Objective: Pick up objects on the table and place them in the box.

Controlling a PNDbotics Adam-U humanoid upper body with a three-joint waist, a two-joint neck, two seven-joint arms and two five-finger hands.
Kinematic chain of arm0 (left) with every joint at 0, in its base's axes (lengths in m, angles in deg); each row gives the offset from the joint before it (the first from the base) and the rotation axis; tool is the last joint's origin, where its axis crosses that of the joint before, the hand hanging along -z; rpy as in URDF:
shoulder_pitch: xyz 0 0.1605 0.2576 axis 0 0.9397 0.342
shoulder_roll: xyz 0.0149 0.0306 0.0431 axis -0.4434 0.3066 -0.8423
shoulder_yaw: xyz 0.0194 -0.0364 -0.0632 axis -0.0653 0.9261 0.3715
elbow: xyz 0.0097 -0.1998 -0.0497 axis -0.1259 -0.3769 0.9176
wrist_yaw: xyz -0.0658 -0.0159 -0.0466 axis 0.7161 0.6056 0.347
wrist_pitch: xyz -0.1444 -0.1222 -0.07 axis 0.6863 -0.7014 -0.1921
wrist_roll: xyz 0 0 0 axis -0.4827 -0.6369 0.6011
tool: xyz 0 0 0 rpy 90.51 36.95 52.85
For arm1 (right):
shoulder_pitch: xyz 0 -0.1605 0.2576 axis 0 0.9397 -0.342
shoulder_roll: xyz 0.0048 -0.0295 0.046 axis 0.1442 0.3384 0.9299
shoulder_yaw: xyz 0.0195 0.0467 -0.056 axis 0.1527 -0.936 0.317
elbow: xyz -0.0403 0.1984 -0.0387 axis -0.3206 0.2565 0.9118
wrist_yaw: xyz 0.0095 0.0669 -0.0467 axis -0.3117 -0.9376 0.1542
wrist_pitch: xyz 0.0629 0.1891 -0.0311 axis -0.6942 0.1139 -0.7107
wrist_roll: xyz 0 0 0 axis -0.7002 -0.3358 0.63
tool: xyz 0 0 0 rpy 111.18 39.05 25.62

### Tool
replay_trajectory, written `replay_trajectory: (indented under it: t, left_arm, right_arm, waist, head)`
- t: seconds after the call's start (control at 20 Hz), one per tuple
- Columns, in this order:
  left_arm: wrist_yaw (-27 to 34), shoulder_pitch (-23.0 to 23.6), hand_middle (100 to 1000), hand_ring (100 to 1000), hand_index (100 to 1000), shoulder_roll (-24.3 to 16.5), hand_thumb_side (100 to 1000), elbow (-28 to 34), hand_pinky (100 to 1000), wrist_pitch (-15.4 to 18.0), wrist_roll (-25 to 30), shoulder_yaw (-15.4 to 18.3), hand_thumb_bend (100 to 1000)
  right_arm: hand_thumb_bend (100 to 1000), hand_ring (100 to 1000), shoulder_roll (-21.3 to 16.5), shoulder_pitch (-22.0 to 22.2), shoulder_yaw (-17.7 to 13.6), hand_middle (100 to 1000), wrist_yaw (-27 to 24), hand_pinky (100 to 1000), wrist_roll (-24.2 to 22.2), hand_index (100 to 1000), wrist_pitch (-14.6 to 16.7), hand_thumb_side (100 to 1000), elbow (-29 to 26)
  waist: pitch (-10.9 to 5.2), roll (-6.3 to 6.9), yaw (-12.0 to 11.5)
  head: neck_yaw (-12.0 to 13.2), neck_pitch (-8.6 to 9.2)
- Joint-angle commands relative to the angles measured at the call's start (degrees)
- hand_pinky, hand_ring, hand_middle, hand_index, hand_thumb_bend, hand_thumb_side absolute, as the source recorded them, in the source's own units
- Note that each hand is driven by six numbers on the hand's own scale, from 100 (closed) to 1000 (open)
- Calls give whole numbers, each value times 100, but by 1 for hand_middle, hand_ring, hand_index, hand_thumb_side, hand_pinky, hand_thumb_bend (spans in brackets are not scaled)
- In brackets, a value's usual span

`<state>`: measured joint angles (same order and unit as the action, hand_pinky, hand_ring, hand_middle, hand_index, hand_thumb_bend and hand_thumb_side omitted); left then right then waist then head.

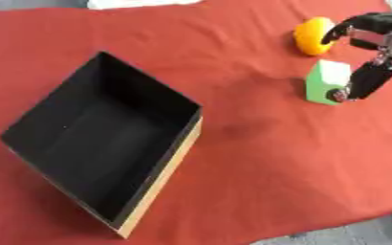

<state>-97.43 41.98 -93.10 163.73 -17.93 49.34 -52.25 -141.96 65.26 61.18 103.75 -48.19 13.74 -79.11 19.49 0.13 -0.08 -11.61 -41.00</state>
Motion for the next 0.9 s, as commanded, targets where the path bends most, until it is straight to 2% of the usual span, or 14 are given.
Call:
replay_trajectory:
  t: [0.05,0.9]
  left_arm:
    - [-13,-62,686,810,812,-168,577,84,531,9,22,31,100]
    - [4,-104,686,812,811,-157,581,84,528,3,60,15,100]
  right_arm:
    - [469,1000,-266,-157,-25,901,-5,968,-523,945,-588,119,201]
    - [478,1000,-147,-607,181,896,29,960,-460,940,-583,133,1151]
  waist:
    - [-77,8,-24]
    - [43,94,-177]
  head:
    - [18,39]
    - [-44,154]
